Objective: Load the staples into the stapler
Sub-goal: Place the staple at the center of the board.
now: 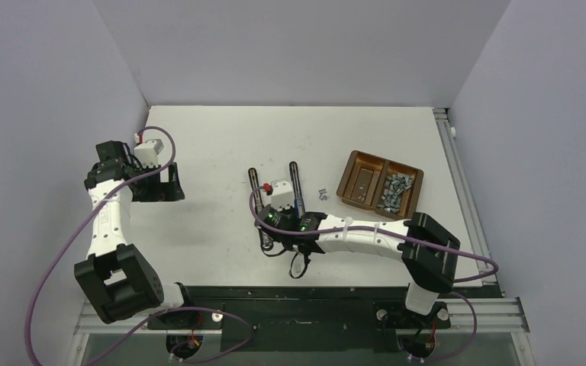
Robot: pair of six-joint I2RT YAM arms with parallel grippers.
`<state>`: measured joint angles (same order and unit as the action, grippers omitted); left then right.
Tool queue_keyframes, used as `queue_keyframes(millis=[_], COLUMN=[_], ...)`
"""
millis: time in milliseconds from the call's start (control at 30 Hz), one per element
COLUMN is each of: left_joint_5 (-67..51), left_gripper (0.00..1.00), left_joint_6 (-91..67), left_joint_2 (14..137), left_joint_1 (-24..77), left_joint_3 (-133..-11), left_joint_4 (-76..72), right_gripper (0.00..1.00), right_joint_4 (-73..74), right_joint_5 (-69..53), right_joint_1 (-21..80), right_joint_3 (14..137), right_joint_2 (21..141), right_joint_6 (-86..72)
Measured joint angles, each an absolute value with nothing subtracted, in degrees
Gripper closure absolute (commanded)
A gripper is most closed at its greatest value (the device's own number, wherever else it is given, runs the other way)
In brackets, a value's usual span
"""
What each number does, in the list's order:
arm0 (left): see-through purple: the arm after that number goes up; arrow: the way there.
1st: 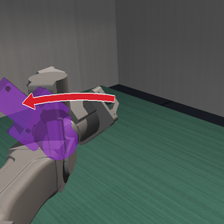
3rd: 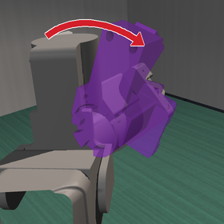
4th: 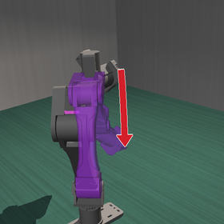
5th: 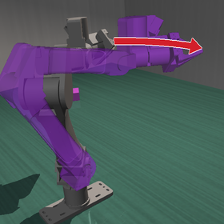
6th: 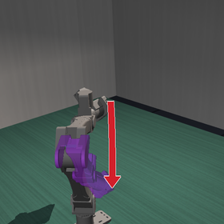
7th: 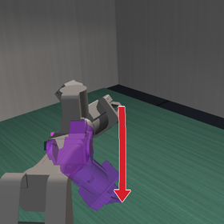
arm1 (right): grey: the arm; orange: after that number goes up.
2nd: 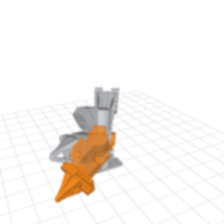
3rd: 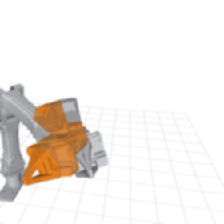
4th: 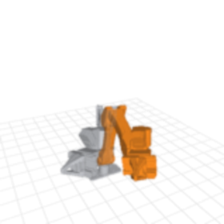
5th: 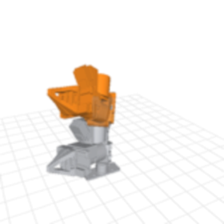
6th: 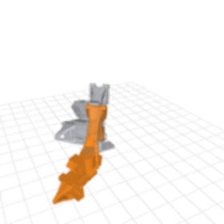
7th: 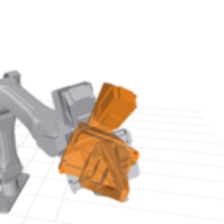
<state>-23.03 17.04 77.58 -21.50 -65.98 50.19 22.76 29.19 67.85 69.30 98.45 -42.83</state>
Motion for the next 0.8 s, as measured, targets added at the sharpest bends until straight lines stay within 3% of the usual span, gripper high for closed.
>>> queue_keyframes(millis=[533,800], left_joint_5=[-23.14,-23.20], left_gripper=[0.04,0.04], left_joint_6=[17.06,17.04], left_joint_2=[76.40,76.40], left_joint_1=[-21.50,-21.52], left_joint_3=[-65.98,-65.98], left_joint_4=[50.46,50.50], right_gripper=[0.89,0.61], right_joint_4=[24.88,25.19], right_joint_5=[18.98,18.44], right_joint_1=[67.55,66.72], right_joint_3=[67.33,67.33], right_joint_2=[105.89,106.94], right_joint_6=[-42.26,-42.63])
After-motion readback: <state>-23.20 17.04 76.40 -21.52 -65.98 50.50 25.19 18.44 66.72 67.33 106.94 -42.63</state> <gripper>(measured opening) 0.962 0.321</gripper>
